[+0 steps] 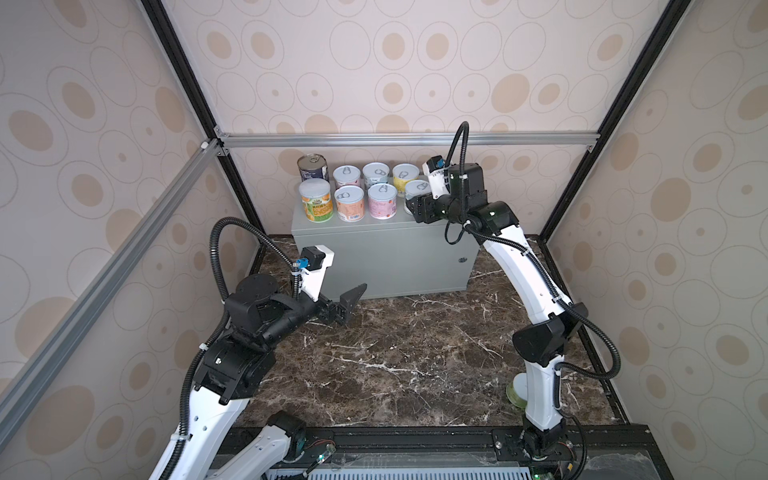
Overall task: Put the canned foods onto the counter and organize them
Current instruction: 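Hold the white teal-labelled can in place on the cabinet top with the right gripper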
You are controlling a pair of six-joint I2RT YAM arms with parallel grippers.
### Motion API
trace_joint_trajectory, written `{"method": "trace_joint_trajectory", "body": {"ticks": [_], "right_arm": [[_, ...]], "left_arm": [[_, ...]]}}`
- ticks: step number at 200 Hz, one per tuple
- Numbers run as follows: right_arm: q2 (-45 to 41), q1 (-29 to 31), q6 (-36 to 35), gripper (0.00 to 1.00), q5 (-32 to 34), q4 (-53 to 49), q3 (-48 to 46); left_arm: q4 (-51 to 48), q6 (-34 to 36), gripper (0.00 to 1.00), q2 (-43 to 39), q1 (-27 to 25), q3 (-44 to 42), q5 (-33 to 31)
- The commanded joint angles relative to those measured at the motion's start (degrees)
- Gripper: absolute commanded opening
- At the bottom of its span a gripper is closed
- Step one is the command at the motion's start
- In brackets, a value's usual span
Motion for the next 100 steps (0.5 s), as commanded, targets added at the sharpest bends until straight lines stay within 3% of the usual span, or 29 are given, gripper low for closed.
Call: {"method": "trace_joint_trajectory", "body": {"ticks": [1,100], "right_arm": [[-1.93,-0.16,0.48,0.71,-1.86,2.42,-0.92],[0.69,-0.06,0.51,0.71,0.30,4.44,-1.71]], "left_arm": [[0.54,0.41,0.98,0.37,-0.14,1.70,0.20],[0.69,0.06,0.98,1.96,-0.09,3.25,0.71]]}}
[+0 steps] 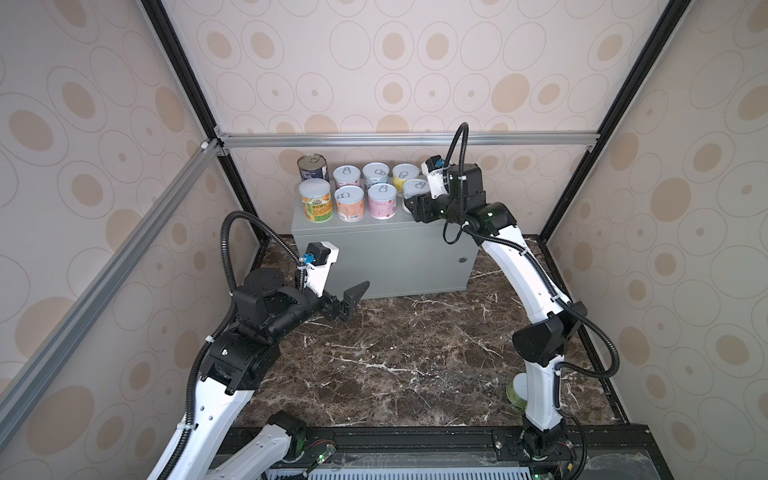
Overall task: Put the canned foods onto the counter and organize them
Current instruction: 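Hold the white teal-labelled can in place on the cabinet top with the right gripper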
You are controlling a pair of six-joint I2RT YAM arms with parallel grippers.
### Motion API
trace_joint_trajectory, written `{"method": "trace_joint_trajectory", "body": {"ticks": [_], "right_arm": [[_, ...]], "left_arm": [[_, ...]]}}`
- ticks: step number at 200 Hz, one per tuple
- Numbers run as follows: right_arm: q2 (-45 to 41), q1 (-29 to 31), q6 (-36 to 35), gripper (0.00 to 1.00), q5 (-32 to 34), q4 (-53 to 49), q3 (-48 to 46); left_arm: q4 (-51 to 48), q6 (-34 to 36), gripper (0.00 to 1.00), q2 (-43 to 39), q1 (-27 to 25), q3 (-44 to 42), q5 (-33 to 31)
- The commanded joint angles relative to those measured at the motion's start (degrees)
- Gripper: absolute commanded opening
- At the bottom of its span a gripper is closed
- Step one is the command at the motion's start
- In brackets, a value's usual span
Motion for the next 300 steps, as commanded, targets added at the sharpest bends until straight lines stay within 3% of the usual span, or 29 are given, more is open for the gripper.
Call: {"method": "trace_joint_trajectory", "body": {"ticks": [1,97,187,300], "right_arm": [[0.68,-0.10,0.48,0.71,0.45,1.98,-0.56],[1.53,1.15,0.31,0.70,-0.84,2.55,-0.05],[1.25,3.05,0.52,0.71,4.43,2.88,-1.46],[4.16,1.56,0.27,0.73,5.33,0.74,3.47]], "left_arm": [[0.66,0.06,0.98,-0.38,-0.13,2.31,0.70],[0.23,0.48,0.98,-1.27,-0.16,1.47,-0.39],[-0.18,0.67,0.98,-2.64,-0.16,0.63,-0.91],[-0.64,0.86,0.98,-3.13,-0.12,0.66,-1.23]]}}
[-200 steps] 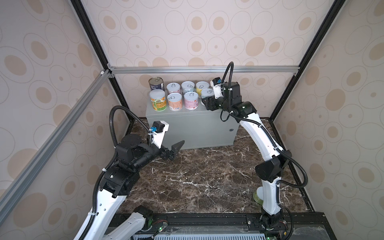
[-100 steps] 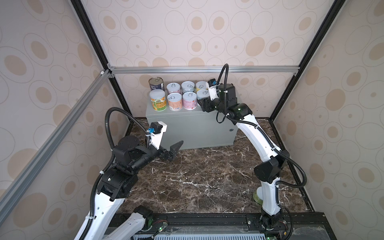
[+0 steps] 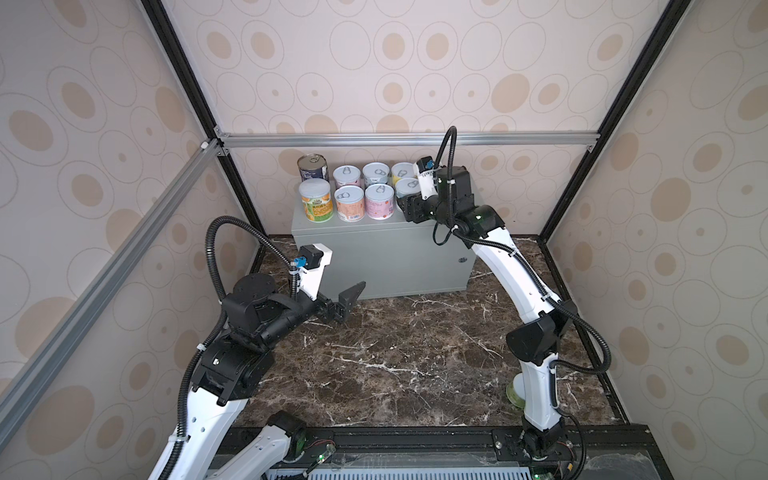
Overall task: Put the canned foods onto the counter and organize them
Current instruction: 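Hold the white teal-labelled can in place on the cabinet top with the right gripper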
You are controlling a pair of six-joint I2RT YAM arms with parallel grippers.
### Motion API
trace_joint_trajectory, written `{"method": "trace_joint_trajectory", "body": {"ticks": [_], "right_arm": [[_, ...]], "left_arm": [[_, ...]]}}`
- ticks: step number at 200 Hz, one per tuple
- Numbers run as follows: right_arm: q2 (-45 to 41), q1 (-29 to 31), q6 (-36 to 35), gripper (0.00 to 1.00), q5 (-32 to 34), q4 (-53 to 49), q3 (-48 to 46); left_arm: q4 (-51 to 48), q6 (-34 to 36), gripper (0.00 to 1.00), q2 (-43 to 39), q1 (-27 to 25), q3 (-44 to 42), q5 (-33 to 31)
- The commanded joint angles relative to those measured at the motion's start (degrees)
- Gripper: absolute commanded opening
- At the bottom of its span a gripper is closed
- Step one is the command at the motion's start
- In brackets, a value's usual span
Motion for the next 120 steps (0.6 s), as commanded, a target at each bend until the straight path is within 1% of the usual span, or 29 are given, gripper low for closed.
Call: {"method": "trace_joint_trajectory", "body": {"ticks": [1,70,82,97,120], "right_arm": [[1.88,-0.95,0.27,0.73,0.52,-2.07,2.01],[2.70,-1.45,0.12,0.74,-0.35,-3.34,3.73],[1.64,-1.38,0.37,0.73,-1.27,-3.01,2.20],[-0.61,-1.19,0.40,0.74,-2.44,-0.94,-1.93],[-3.70,-0.78,0.21,0.73,-2.76,1.33,-6.65]], "left_arm": [[-0.34,0.81,0.98,-0.75,-0.09,0.67,-0.40],[-0.45,0.76,0.98,-0.85,-0.16,0.79,-0.42],[-0.30,0.77,0.98,-0.93,-0.16,0.52,-0.53],[0.09,0.63,0.98,-0.89,-0.09,0.35,-0.34],[0.45,0.59,0.98,-0.51,-0.08,0.26,0.00]]}}
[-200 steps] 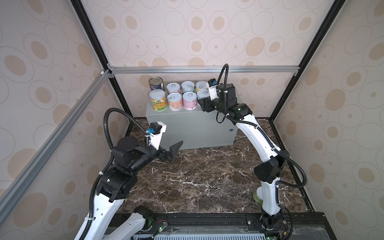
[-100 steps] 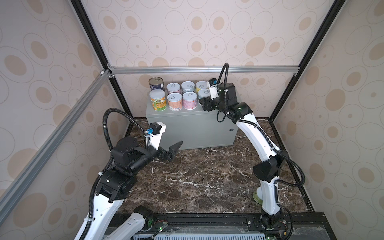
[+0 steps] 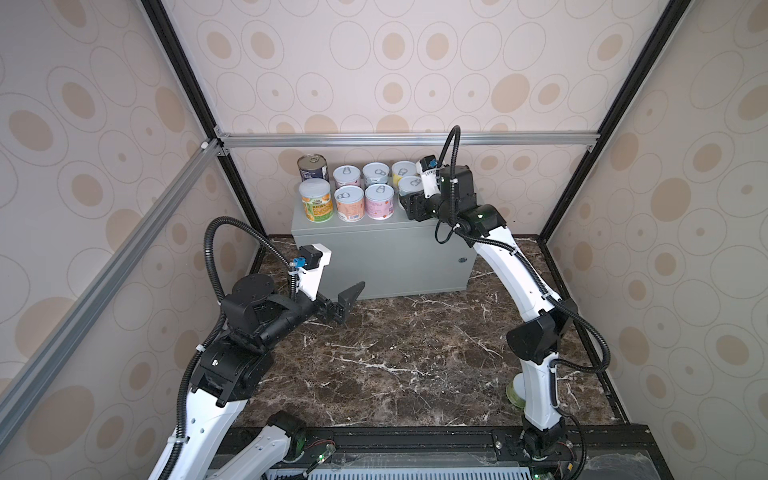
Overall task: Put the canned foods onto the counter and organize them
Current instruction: 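Hold the white teal-labelled can in place on the cabinet top with the right gripper, then open the right gripper and lift it away from the white teal-labelled can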
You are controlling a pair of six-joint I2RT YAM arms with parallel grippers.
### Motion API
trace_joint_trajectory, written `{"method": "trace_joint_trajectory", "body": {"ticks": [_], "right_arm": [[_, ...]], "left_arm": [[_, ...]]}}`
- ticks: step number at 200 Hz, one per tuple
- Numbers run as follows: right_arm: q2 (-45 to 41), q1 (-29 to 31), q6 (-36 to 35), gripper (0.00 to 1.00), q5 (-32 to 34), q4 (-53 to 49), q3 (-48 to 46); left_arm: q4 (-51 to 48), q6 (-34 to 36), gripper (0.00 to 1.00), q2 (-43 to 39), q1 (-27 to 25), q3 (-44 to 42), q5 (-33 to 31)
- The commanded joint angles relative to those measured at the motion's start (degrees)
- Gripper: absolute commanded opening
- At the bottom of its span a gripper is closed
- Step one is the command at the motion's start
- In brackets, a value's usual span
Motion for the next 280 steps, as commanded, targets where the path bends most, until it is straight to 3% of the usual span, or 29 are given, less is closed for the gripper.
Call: {"method": "trace_joint_trajectory", "body": {"ticks": [1,254,280], "right_arm": [[-2.96,0.20,0.24,0.73,-1.47,-1.00,-4.85],[-9.09,1.65,-1.40,0.73,-1.03,2.03,-14.03],[-9.18,1.59,-1.50,0.79,-0.96,2.02,-14.09]], "left_arm": [[0.43,0.59,0.98,-0.26,-0.08,0.26,0.24],[1.43,0.12,0.98,-0.17,-0.11,-0.18,1.28],[1.46,-0.05,0.98,-0.30,-0.10,-0.15,1.39]]}}
